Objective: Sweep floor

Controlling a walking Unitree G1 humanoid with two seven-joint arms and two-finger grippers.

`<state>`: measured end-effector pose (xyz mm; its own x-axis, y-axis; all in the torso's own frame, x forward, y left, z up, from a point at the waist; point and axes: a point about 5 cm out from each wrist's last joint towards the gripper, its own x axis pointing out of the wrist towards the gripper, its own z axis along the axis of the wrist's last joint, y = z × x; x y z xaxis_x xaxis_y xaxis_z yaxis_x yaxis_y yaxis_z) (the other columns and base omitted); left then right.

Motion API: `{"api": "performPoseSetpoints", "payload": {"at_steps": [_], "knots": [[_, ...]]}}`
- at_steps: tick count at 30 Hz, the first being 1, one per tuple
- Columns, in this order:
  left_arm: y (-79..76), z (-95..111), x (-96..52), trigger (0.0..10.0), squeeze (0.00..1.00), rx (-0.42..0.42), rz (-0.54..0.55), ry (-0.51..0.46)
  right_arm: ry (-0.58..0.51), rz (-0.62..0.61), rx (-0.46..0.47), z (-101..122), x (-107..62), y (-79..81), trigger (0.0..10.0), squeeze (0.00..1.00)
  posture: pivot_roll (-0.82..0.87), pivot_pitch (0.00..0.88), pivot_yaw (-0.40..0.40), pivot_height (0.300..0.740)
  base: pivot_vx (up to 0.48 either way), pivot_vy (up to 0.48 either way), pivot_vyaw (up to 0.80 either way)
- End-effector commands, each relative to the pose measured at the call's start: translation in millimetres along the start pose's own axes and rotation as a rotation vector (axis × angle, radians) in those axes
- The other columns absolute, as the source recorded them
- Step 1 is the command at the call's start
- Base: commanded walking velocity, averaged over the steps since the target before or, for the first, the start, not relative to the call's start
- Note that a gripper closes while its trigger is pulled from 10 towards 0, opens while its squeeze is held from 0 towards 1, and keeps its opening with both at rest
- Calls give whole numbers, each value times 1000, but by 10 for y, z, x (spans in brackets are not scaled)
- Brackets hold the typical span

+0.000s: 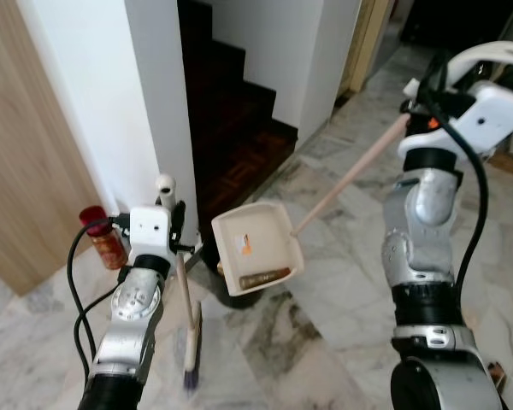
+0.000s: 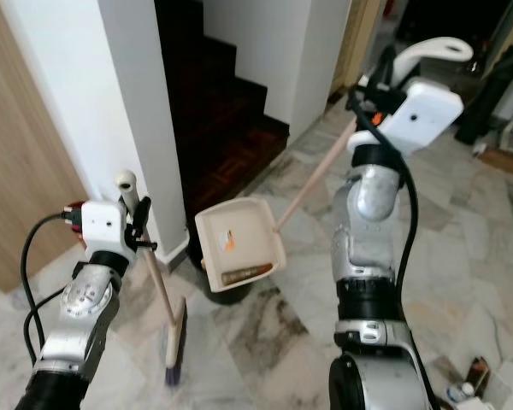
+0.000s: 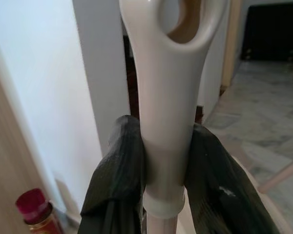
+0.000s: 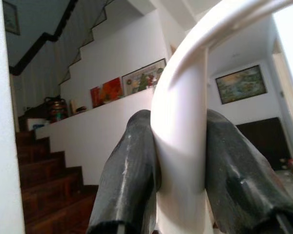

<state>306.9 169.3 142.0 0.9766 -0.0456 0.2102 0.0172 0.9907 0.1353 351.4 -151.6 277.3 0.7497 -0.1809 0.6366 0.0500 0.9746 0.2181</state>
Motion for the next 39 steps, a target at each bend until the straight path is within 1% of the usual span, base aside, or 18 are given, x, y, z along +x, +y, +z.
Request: {"api": "performPoseSetpoints", "payload": {"at_steps": [1,39], "knots": [[-43,135,44,10000,0,4,-12,-68,-98,-29,29,201,93,-55,10000,0,113,0,-34,740,315,0,0],[-32,118,27,10000,0,8,-14,-57,-90,-34,42,188,91,-40,10000,0,116,5,-38,740,320,0,0]]}}
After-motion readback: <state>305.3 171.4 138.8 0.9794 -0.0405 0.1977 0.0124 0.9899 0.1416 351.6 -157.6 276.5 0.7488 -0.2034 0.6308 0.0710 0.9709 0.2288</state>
